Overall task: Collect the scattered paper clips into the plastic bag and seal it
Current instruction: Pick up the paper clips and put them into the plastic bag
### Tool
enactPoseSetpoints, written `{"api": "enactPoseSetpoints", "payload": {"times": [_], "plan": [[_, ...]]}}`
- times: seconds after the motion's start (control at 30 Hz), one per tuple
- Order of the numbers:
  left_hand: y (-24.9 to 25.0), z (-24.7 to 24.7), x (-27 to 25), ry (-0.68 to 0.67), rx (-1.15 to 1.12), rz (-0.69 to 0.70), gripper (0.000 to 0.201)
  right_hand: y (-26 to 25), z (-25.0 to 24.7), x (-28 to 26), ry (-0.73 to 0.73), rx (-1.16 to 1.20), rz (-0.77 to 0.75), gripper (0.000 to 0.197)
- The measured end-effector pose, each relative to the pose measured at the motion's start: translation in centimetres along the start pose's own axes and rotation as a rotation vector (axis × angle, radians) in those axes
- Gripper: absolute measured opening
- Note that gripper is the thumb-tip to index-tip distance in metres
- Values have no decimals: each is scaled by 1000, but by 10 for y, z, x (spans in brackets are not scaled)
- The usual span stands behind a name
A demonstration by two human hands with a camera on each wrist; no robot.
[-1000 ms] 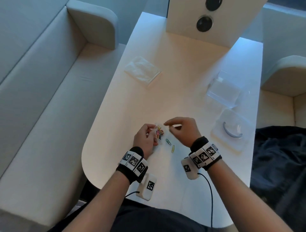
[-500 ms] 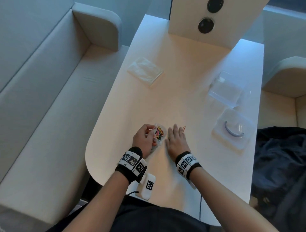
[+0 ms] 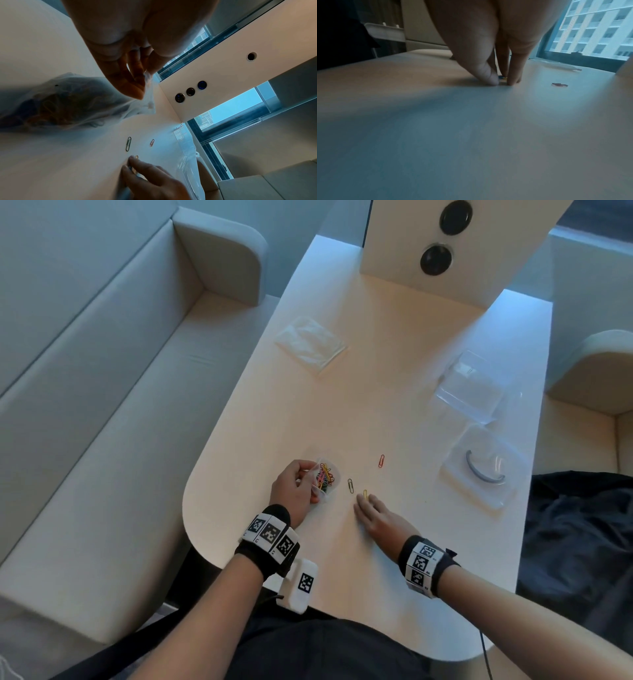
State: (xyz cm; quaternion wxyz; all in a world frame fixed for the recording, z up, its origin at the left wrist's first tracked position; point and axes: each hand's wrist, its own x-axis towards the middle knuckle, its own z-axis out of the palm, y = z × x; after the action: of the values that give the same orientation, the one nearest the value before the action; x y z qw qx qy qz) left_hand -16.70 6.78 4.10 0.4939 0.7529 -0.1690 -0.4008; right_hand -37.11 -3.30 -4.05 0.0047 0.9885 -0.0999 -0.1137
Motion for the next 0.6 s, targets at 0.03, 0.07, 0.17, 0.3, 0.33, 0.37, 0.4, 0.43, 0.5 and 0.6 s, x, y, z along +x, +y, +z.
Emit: {"api": "enactPoseSetpoints", "payload": {"times": [0.03, 0.07, 0.17, 0.3, 0.33, 0.37, 0.4, 0.43, 0.5, 0.6], "plan": [[-1, 0, 0, 0, 1, -4, 15, 3, -1, 1, 12, -5, -19, 42], [-3, 1, -1, -1, 5, -6, 16, 7, -3, 3, 40, -5, -39, 39], [-5, 0, -4, 5, -4, -8, 16, 18, -16, 14, 0, 23, -62, 26], [-6, -4, -6, 12, -33, -10, 16, 25, -25, 31, -42, 77, -31, 21], [-6, -5, -5, 14, -34, -10, 16, 27, -25, 33, -54, 96, -18, 20], [-7, -6, -5, 16, -32, -10, 16, 28, -26, 35, -84, 109, -2, 18], [-7, -7, -5, 19, -32, -9, 16, 28, -26, 37, -113, 110, 9, 14], [-8, -7, -4, 22, -34, -8, 16, 28, -25, 38, -142, 109, 19, 11], [-8, -7, -2, 25, -28, -8, 15, 24, -22, 37, -174, 114, 34, 12], [-7, -5, -1, 13, -23, -15, 15, 20, -17, 35, -102, 291, 214, 15]]}}
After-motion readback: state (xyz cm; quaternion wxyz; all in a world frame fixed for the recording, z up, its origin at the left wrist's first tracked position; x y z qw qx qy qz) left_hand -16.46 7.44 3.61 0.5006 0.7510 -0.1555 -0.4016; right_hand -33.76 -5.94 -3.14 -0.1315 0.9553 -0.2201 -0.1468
